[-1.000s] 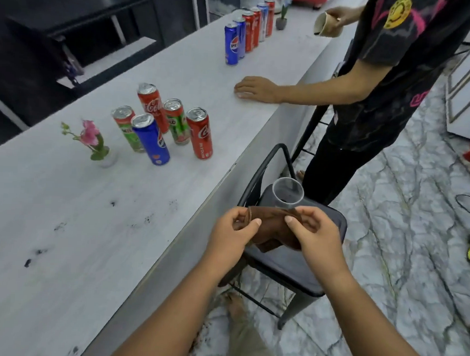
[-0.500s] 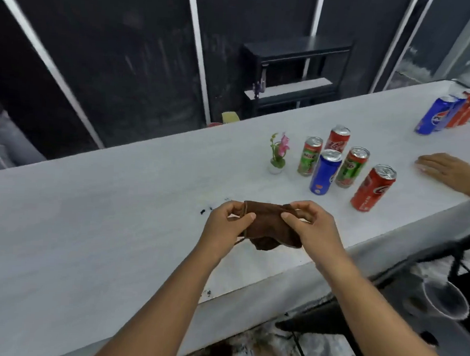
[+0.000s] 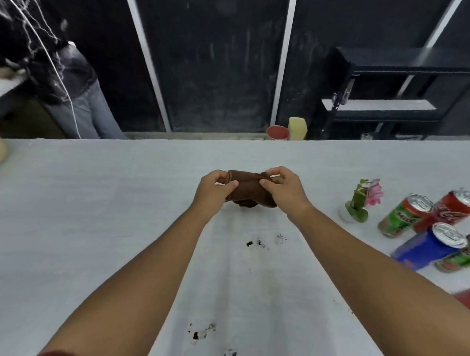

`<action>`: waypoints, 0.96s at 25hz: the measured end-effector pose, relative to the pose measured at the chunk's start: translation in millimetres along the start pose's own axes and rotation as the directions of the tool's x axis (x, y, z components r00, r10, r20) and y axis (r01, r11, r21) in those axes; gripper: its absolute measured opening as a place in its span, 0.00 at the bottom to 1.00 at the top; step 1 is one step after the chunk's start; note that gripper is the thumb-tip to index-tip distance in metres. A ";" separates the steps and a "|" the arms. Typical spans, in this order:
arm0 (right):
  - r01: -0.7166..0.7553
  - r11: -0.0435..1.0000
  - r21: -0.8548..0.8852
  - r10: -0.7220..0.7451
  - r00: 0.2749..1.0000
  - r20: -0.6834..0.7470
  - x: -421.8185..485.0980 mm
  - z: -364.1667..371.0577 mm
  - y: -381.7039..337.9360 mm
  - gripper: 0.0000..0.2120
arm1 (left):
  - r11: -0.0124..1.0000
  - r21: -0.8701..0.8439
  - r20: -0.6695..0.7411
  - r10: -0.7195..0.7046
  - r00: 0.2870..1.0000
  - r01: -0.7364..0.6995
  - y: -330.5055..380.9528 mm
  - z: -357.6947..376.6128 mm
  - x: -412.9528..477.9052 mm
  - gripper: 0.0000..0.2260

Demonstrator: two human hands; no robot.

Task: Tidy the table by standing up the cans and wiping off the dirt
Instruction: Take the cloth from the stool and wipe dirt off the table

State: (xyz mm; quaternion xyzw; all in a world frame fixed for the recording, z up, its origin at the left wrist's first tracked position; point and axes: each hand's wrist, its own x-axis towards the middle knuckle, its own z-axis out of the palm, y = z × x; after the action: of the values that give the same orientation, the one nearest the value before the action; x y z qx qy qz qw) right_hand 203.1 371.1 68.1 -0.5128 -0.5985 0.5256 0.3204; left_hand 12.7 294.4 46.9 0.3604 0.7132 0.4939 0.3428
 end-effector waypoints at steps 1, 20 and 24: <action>-0.025 0.999 -0.032 0.025 1.000 0.007 10.1 3.9 8.6 0.07 | 0.999 0.020 -0.003 -0.028 1.000 0.028 -9.6 2.7 8.6 0.05; 0.609 0.532 -0.589 -0.333 0.790 0.515 -1.3 9.5 63.0 0.16 | 0.595 0.748 0.000 0.442 0.897 -0.293 -140.0 -98.4 -69.6 0.17; 0.596 0.584 -0.551 -0.340 0.796 0.501 -44.8 3.6 75.1 0.16 | 0.635 0.702 0.047 0.412 0.910 -0.324 -146.2 -100.1 -101.1 0.19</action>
State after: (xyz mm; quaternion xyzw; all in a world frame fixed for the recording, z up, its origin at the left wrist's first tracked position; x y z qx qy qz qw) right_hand 232.6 321.5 2.2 -0.3142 -0.9093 0.2412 0.1274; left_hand -46.5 125.5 -51.0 0.5703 0.7756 0.2688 0.0311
